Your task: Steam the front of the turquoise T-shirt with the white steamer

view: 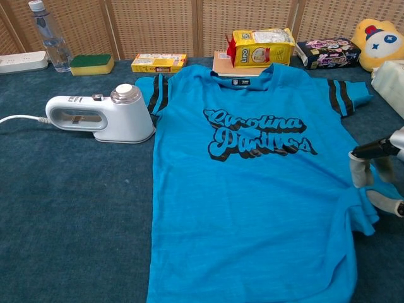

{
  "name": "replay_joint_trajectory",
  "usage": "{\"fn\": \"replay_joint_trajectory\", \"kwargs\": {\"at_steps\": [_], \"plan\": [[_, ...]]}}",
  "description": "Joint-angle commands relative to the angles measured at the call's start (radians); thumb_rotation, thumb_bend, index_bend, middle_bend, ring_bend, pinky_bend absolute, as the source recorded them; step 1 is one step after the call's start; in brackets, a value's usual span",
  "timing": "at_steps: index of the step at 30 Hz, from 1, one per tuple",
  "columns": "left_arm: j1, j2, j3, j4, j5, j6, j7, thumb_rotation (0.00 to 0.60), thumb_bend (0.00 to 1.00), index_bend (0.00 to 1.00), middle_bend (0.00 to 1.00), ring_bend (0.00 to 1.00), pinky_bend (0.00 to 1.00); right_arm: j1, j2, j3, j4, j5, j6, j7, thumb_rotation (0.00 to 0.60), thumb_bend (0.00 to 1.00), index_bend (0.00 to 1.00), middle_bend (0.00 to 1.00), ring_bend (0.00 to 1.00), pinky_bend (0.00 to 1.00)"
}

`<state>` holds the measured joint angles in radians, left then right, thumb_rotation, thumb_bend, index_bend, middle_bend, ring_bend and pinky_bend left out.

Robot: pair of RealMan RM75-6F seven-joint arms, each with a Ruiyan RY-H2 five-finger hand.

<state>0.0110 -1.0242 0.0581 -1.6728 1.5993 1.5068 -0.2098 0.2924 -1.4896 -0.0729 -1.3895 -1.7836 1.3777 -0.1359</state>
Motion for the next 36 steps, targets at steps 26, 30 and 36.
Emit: {"fn": "replay_joint_trajectory", "kwargs": {"at_steps": [26,30,36], "plan": [[-0.296,-0.116,-0.176,-0.081,-0.264,-0.330,0.370,0.600,0.26,0.00,0.13,0.03,0.23,-0.045,0.072,-0.020,-0.025,-0.002,0.075,0.050,0.600,0.62,0.60,0.59,0.66,0.85],[-0.323,-0.137,-0.188,-0.072,-0.294,-0.348,0.397,0.600,0.26,0.00,0.13,0.03,0.23,-0.053,0.089,-0.030,-0.023,0.000,0.074,0.058,0.600,0.62,0.60,0.59,0.66,0.85],[-0.347,-0.161,-0.196,-0.060,-0.333,-0.361,0.422,0.600,0.26,0.00,0.13,0.03,0.23,-0.065,0.106,-0.037,-0.015,0.006,0.077,0.070,0.600,0.62,0.60,0.59,0.66,0.85]]}}
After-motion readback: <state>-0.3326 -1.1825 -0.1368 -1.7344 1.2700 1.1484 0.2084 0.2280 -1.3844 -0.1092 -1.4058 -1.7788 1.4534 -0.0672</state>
